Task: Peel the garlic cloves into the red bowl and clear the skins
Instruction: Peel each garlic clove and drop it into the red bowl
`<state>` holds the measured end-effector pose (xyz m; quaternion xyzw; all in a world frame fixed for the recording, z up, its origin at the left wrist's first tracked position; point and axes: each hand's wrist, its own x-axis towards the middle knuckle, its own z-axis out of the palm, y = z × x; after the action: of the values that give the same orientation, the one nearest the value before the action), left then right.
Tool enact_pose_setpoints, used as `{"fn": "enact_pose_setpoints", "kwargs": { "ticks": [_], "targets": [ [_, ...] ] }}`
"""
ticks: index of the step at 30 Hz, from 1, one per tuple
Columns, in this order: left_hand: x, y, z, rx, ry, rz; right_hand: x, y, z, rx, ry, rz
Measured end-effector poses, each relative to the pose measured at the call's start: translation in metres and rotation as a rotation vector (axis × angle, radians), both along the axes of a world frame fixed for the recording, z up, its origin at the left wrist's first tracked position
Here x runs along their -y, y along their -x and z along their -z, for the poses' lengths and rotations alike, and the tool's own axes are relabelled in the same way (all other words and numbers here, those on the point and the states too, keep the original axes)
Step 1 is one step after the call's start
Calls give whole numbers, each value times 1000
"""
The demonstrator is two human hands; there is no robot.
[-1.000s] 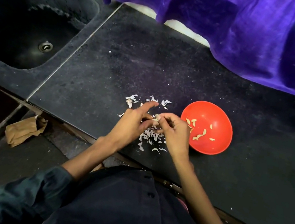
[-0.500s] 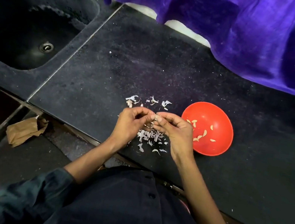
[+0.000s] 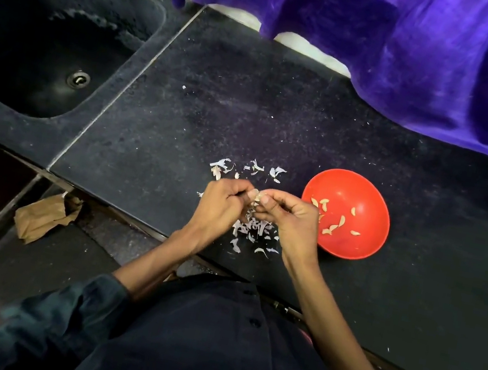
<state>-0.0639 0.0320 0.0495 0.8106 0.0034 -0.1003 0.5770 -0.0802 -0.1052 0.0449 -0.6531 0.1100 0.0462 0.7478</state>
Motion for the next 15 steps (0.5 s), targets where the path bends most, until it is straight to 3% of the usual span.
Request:
{"fn": "enact_pose_setpoints", "kwargs": {
  "ticks": [3,15],
  "targets": [
    [0,1,-3,-97,127,-40,-3,1,2,31,42,25],
    [1,-3,-15,-466,325,-96,-4,7,11,189,248,56]
  ]
}}
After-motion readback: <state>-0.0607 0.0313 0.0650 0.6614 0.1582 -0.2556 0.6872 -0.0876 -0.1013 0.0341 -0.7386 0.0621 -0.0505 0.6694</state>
